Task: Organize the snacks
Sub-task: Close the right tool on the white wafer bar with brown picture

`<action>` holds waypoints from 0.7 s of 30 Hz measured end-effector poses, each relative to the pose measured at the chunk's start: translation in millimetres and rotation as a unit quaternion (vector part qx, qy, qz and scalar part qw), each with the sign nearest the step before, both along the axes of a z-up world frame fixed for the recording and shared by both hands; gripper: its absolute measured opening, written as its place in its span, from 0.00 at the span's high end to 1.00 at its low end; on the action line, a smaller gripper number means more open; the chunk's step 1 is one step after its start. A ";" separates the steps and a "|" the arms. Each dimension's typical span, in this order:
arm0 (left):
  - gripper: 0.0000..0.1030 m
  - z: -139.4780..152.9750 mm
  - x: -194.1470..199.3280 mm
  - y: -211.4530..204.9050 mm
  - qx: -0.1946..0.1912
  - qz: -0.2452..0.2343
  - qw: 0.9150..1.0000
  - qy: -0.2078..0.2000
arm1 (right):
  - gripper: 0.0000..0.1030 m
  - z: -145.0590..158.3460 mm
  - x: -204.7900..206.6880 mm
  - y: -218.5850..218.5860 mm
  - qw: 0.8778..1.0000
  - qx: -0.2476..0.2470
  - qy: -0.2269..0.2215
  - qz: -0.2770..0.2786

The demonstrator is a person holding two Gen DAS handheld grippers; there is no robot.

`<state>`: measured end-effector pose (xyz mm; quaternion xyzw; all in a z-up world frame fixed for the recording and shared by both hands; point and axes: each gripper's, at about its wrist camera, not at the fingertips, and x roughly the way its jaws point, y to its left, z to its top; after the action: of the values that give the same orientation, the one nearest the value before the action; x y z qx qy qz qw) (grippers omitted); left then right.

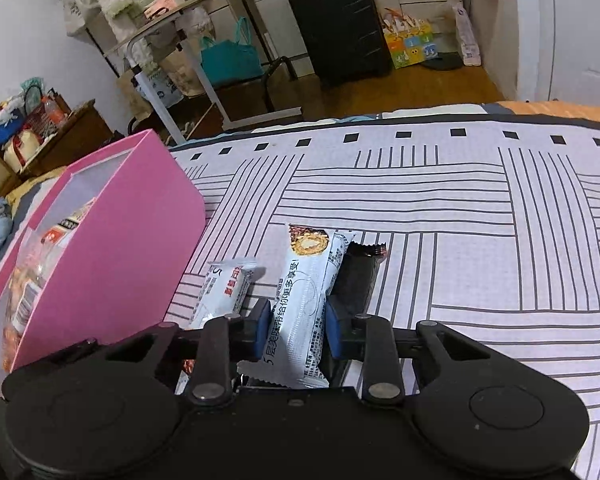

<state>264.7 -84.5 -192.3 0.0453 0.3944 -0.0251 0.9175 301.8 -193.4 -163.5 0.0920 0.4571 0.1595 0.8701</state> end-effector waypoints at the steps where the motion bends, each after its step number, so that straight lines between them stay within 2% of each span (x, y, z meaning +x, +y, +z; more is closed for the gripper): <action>1: 0.56 -0.4 -0.7 -0.2 0.002 -0.001 1.000 0.000 | 0.68 0.2 -0.5 -0.2 1.000 0.000 0.002 -0.001; 2: 0.64 -0.3 -0.7 -0.3 0.004 -0.003 1.000 0.003 | 0.68 0.5 -0.6 -0.5 1.000 0.001 0.004 -0.002; 6: 0.70 1.9 -1.9 4.4 -0.007 0.003 1.000 0.007 | 0.68 -1.6 -0.7 -5.0 1.000 0.005 0.006 -0.004; 12: 0.70 5.4 -8.9 4.8 -0.007 -0.002 1.000 0.008 | 0.68 0.8 -4.0 -9.0 1.000 0.002 0.003 -0.011; 17: 0.70 17.0 -18.8 4.4 -0.004 -0.026 1.000 0.002 | 0.68 8.1 -10.9 -10.2 1.000 0.003 0.008 -0.008; 21: 0.70 27.8 -28.8 2.4 -0.003 -0.040 0.999 -0.003 | 0.68 17.5 -16.8 -6.0 0.999 -0.026 0.030 0.001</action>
<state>235.8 -82.1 -164.5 0.0587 0.3893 -0.0629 0.9171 284.9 -199.4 -146.1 0.0735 0.4875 0.1456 0.8578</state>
